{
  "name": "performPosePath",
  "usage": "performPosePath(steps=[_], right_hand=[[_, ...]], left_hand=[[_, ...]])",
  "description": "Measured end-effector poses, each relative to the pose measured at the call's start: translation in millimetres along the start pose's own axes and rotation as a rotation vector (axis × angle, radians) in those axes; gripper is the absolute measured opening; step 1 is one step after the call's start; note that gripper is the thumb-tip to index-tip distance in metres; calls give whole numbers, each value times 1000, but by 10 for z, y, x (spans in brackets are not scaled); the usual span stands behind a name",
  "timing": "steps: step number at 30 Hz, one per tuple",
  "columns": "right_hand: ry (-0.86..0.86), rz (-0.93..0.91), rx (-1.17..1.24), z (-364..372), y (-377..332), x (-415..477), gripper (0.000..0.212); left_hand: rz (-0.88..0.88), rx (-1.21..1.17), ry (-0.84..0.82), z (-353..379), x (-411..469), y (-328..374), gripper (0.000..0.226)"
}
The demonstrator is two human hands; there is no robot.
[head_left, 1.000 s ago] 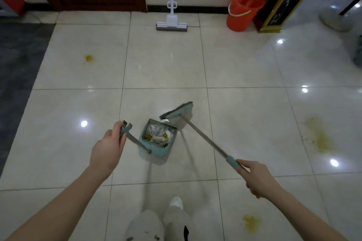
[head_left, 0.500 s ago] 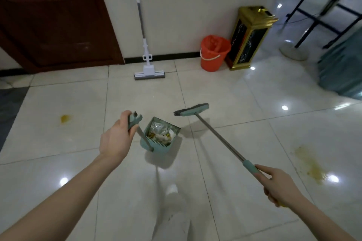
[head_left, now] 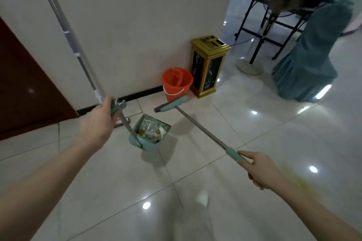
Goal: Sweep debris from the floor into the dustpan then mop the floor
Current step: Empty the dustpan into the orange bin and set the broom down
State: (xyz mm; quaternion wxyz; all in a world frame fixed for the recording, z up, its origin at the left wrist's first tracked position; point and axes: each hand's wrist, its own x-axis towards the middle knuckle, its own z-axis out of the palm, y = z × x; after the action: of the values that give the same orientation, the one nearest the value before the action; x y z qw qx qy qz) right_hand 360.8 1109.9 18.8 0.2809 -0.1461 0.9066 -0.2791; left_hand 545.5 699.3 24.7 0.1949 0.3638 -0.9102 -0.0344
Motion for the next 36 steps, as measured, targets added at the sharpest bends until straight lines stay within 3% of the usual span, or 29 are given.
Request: performPosePath(steps=[13, 23, 30, 36], right_hand=[[56, -101, -110, -1264, -776, 2574, 38], [49, -119, -208, -1499, -1436, 3927, 40], [7, -97, -238, -1338, -1842, 4536, 43], [45, -123, -142, -1089, -1908, 4762, 38]], left_hand=[[267, 191, -28, 532, 2940, 920, 31], [561, 275, -59, 1274, 4937, 1270, 28], [729, 303, -101, 1708, 5739, 1558, 29], [909, 376, -167, 2063, 5919, 1836, 49]])
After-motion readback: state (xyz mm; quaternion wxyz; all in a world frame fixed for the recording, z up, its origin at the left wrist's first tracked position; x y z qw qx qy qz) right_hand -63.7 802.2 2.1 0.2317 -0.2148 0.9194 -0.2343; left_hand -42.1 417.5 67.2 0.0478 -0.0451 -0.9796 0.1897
